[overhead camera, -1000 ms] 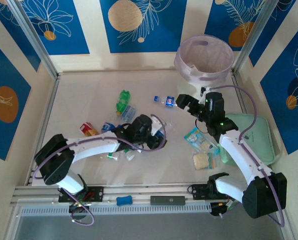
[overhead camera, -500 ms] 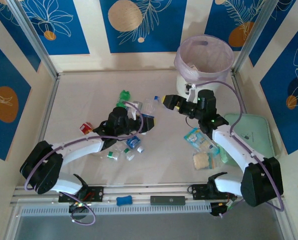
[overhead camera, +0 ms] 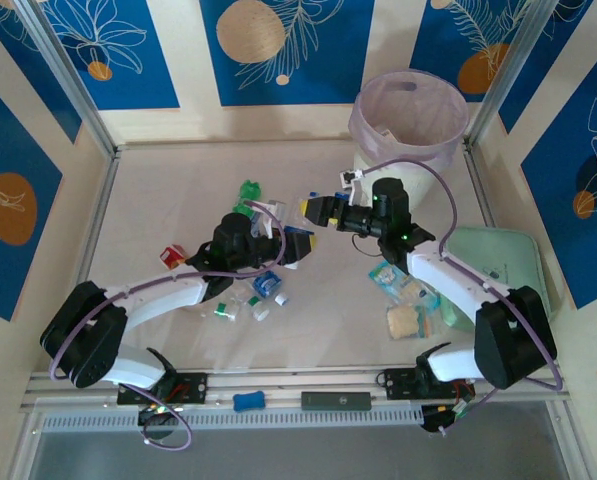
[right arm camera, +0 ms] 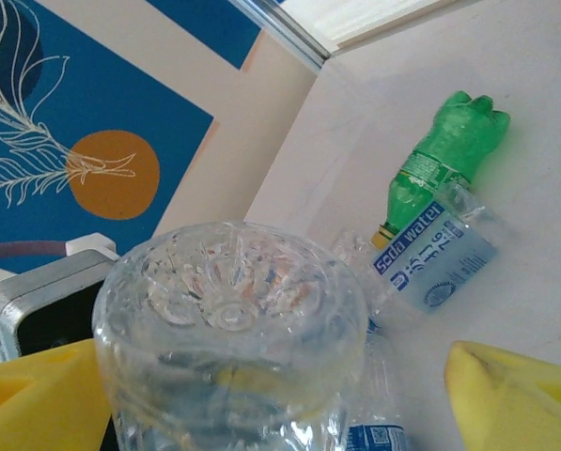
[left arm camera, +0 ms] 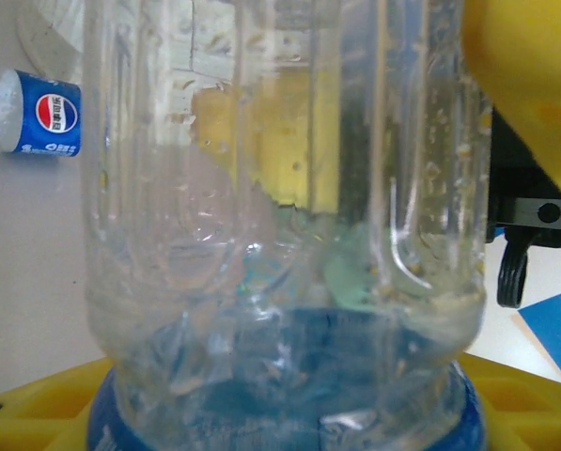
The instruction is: Put the plastic bottles in the bin
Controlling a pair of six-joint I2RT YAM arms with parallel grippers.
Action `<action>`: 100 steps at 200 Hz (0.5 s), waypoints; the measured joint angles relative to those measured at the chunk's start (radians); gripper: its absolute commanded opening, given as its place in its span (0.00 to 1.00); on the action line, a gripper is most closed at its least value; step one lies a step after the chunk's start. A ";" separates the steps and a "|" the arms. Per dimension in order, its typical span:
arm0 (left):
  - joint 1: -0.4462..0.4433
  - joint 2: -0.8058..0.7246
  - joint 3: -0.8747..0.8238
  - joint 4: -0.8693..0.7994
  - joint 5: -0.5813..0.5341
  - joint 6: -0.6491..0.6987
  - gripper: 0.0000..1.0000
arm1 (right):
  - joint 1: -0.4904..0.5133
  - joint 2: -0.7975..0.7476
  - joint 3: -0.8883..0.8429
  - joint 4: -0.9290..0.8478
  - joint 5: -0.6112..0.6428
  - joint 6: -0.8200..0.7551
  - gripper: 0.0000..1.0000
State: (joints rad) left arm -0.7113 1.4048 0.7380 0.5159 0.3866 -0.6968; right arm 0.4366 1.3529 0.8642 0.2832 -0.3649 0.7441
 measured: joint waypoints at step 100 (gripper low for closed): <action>0.000 0.011 0.000 0.023 0.032 -0.002 0.58 | 0.029 0.067 0.050 0.034 -0.045 0.019 0.51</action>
State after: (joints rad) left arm -0.7113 1.4158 0.7376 0.5388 0.4183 -0.6983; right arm 0.4656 1.4197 0.9146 0.3168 -0.4095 0.7631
